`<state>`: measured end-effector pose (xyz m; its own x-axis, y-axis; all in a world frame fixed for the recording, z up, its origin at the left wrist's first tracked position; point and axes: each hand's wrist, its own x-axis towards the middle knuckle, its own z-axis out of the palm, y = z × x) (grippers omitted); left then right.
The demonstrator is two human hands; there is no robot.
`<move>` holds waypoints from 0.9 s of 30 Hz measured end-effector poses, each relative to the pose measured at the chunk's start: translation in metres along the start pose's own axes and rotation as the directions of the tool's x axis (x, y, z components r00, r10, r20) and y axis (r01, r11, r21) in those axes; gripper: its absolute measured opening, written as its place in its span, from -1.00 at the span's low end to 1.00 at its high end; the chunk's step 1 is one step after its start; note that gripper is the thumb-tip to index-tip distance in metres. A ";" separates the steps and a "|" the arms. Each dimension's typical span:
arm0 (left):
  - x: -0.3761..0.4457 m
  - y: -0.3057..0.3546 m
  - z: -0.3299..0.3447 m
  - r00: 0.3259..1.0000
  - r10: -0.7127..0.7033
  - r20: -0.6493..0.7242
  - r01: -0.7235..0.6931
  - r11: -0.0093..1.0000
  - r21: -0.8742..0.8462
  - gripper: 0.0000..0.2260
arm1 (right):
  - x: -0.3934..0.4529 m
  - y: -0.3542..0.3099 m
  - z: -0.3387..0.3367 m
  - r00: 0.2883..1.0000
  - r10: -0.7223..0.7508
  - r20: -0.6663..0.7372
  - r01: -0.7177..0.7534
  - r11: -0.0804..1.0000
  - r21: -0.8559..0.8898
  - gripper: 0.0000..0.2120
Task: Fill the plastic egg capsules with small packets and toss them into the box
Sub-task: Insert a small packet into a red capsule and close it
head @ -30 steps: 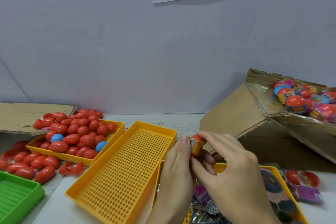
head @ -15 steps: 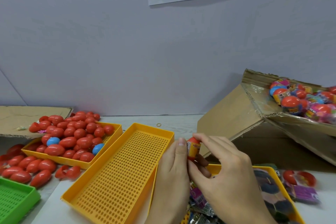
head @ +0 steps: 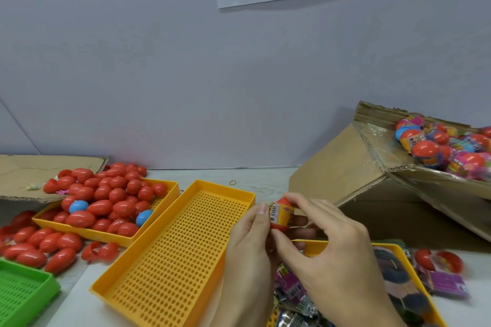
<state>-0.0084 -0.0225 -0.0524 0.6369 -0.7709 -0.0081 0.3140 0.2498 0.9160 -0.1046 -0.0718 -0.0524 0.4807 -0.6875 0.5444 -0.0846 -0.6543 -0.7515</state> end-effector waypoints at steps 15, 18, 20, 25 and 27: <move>-0.011 0.008 0.006 0.965 -0.226 0.133 0.244 0.959 -0.142 -0.59 | 0.001 0.005 -0.001 0.999 -0.001 0.051 -0.007 0.988 0.152 -0.59; -0.011 0.007 0.006 0.953 -0.269 0.143 0.294 0.932 -0.210 -0.60 | 0.000 0.005 0.002 0.994 0.033 0.101 -0.063 0.950 0.306 -0.49; -0.009 0.004 0.004 0.953 -0.266 0.146 0.288 0.944 -0.160 -0.57 | 0.000 0.005 0.002 0.993 0.042 0.111 -0.075 0.948 0.310 -0.46; -0.004 0.001 -0.001 0.966 -0.178 0.189 0.171 0.984 0.051 -0.61 | 0.001 0.004 -0.001 0.996 -0.003 0.093 -0.010 0.990 0.143 -0.41; -0.005 0.001 -0.002 0.961 -0.173 0.218 0.153 0.983 0.106 -0.67 | 0.002 0.004 -0.003 0.995 -0.013 0.100 0.002 0.993 0.115 -0.40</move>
<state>-0.0093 -0.0171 -0.0519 0.4042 -0.9113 -0.0787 0.3313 0.0656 0.9412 -0.1066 -0.0766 -0.0533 0.5670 -0.6436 0.5142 0.0172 -0.6148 -0.7885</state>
